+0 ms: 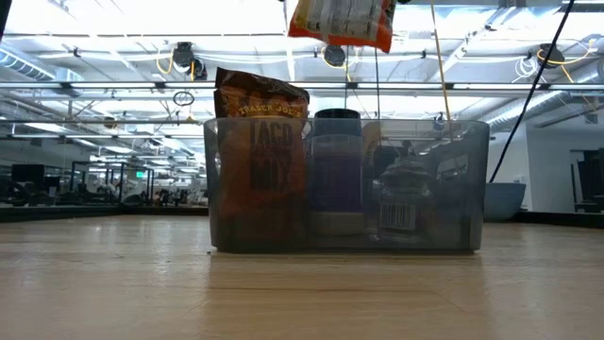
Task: Pick & Place Food Item
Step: Put the orange noodle pack into the top black bin
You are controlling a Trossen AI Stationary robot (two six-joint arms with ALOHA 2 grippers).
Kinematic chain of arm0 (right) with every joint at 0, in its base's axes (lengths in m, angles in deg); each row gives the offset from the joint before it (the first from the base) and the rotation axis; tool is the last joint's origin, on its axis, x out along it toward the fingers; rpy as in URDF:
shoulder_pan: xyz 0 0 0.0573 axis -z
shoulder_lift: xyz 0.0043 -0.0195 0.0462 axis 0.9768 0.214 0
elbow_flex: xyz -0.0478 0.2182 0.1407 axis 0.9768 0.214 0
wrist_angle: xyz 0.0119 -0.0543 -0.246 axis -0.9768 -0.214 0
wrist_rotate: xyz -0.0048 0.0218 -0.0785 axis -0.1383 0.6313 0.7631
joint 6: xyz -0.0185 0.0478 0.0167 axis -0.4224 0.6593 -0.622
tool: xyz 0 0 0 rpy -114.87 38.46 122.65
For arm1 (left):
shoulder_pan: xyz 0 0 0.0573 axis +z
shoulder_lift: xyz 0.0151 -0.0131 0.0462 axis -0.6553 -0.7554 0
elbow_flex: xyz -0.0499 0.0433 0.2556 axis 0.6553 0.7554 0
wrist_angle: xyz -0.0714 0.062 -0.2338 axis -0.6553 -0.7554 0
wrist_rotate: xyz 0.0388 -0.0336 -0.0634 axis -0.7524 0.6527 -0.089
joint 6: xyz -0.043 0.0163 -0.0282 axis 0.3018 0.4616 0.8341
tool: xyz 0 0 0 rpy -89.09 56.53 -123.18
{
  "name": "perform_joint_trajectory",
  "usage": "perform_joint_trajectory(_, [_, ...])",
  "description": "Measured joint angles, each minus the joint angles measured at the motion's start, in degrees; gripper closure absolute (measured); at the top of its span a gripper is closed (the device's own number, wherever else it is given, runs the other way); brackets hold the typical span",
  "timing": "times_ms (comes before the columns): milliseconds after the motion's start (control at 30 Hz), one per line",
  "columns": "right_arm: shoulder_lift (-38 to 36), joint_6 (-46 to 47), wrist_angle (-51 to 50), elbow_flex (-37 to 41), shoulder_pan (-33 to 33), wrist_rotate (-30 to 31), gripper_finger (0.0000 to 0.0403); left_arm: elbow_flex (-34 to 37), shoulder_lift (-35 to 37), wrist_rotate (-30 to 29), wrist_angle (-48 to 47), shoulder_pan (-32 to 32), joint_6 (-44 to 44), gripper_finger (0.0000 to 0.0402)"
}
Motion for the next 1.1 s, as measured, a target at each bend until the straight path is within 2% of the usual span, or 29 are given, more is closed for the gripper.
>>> perform_joint_trajectory(233, [-1.4, -0.3, -1.3, 0.0, 2.1, -0.3, 0.0231, 0.0, 0.1, 0.9, -0.3, 0.4, 0.3, 0.0398])
perform_joint_trajectory(433, [-2.8, -3.9, -4.1, 0.0, 4.3, 0.3, 0.0189, 0.0, 0.5, 1.0, -0.4, 1.3, 0.5, 0.0398])
perform_joint_trajectory(700, [-4.7, -10.5, -10.9, 0.0, 4.8, 9.2, 0.0189, 0.0, 2.2, 1.0, -1.0, 3.1, 0.5, 0.0399])
perform_joint_trajectory(933, [-4.7, -13.6, -10.3, 0.0, 4.8, 9.6, 0.0194, 0.0, 2.6, 0.9, -1.4, 4.5, 1.0, 0.0399])
perform_joint_trajectory(1100, [-4.7, -14.7, -10.4, 0.0, 4.8, 12.5, 0.02, 0.0, 2.6, 1.0, -1.3, 4.7, 1.3, 0.0399])
